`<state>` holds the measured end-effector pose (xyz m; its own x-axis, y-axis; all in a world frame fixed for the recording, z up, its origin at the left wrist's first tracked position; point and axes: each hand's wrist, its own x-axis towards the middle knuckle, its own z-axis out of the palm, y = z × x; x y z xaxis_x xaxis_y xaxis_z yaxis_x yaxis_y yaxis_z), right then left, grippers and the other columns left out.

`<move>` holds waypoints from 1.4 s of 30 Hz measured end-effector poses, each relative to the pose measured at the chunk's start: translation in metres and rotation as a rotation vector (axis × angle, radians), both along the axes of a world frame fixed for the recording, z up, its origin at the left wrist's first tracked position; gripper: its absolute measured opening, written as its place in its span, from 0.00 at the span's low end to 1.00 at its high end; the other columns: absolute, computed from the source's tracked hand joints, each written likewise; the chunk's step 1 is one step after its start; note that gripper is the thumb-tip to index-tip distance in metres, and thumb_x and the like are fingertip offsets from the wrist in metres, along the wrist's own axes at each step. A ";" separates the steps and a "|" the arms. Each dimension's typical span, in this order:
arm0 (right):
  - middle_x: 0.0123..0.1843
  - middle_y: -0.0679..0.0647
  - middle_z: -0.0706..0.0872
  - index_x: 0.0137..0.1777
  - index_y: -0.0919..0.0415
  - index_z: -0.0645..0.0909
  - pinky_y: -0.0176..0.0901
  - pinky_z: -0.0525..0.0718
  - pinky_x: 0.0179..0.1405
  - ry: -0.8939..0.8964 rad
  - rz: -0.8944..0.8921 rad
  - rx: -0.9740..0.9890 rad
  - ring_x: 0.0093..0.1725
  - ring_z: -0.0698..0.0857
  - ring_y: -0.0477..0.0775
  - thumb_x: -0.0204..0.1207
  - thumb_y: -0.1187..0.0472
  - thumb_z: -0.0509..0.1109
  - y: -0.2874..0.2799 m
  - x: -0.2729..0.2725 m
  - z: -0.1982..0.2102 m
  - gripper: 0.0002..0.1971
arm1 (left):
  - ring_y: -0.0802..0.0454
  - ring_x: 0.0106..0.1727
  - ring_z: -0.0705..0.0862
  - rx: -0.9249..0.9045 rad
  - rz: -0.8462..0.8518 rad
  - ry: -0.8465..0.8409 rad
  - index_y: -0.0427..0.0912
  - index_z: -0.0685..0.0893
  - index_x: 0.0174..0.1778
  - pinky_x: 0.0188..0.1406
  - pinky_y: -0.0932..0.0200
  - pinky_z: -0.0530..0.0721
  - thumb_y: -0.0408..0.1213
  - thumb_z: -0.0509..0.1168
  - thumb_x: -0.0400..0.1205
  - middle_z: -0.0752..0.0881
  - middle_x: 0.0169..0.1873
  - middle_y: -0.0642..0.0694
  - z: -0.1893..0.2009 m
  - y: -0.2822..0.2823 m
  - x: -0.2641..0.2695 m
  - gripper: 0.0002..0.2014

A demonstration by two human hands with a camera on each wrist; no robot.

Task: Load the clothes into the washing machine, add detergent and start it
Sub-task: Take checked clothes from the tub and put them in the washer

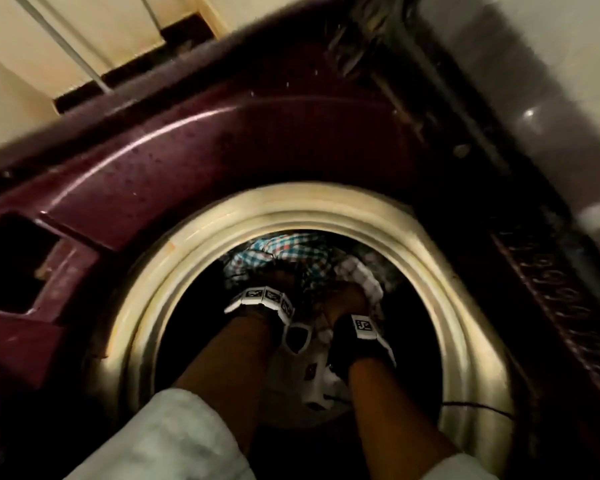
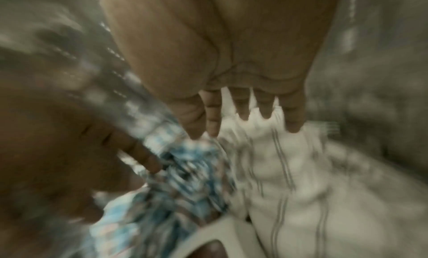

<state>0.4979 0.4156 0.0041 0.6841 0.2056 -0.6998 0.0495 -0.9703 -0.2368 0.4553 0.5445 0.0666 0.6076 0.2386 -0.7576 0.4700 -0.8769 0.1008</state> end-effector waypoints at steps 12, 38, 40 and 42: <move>0.61 0.62 0.86 0.58 0.58 0.84 0.52 0.80 0.62 -0.219 -0.125 0.172 0.62 0.84 0.65 0.79 0.48 0.60 0.004 -0.031 0.225 0.18 | 0.40 0.64 0.84 -0.008 -0.107 -0.353 0.46 0.83 0.63 0.61 0.48 0.81 0.46 0.56 0.85 0.85 0.61 0.41 0.184 -0.032 -0.021 0.16; 0.55 0.64 0.87 0.53 0.62 0.83 0.50 0.80 0.46 -0.683 -0.355 0.046 0.54 0.85 0.68 0.79 0.56 0.61 -0.272 -0.310 0.412 0.13 | 0.35 0.60 0.84 -0.040 -0.544 -0.704 0.40 0.81 0.59 0.53 0.48 0.81 0.40 0.56 0.84 0.84 0.59 0.37 0.348 -0.305 -0.263 0.14; 0.53 0.64 0.87 0.51 0.62 0.83 0.48 0.78 0.42 -0.635 -0.392 0.043 0.52 0.86 0.68 0.78 0.58 0.60 -0.308 -0.353 0.402 0.12 | 0.36 0.58 0.85 -0.069 -0.579 -0.654 0.41 0.82 0.58 0.51 0.49 0.81 0.40 0.59 0.82 0.85 0.57 0.39 0.337 -0.341 -0.302 0.12; 0.53 0.64 0.87 0.50 0.62 0.83 0.48 0.78 0.42 -0.586 -0.437 0.047 0.52 0.86 0.68 0.78 0.57 0.61 -0.342 -0.394 0.387 0.12 | 0.37 0.56 0.85 -0.101 -0.620 -0.600 0.42 0.82 0.56 0.48 0.50 0.81 0.40 0.59 0.81 0.86 0.56 0.39 0.321 -0.375 -0.339 0.12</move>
